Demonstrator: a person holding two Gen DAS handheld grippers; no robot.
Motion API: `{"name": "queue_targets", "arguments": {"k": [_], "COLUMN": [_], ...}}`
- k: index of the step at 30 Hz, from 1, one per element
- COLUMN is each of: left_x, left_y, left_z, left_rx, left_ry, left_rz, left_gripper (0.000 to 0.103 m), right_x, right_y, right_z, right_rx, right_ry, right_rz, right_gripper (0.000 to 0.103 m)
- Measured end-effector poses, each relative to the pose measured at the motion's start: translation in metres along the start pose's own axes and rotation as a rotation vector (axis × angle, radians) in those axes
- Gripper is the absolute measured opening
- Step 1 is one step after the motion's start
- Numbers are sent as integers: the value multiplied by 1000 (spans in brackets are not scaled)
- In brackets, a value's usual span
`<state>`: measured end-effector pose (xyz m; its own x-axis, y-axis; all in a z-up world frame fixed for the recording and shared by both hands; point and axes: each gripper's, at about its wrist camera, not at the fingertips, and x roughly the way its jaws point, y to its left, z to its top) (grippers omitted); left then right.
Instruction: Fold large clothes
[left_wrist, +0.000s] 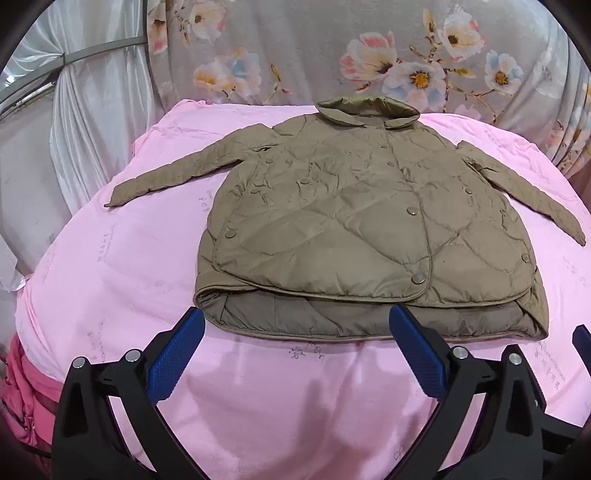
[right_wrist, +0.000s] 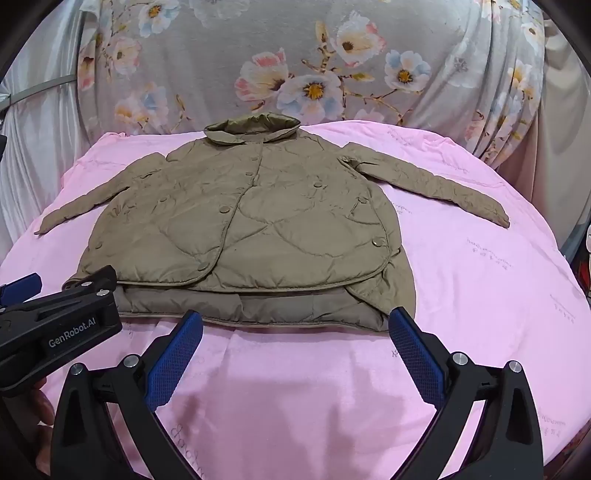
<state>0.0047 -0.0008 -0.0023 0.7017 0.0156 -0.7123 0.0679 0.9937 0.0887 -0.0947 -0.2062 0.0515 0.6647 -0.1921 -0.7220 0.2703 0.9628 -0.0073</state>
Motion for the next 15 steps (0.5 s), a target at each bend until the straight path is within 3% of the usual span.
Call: {"name": "queue_targets", "arguments": {"k": [3,15], "left_x": [-10,-9], "left_y": [5,9], "left_z": [0,-9], "left_rx": [-2,10], "left_ry": [-36,-18], "left_rz": [-8,-8], "left_gripper": [98,98], "right_x": [-4,-6], "right_y": [-4,-4], "right_z": [0,3], "right_rx": [12,9], "right_ry": [1,9], "right_rz": [-1,-7], "right_gripper": [98,98]}}
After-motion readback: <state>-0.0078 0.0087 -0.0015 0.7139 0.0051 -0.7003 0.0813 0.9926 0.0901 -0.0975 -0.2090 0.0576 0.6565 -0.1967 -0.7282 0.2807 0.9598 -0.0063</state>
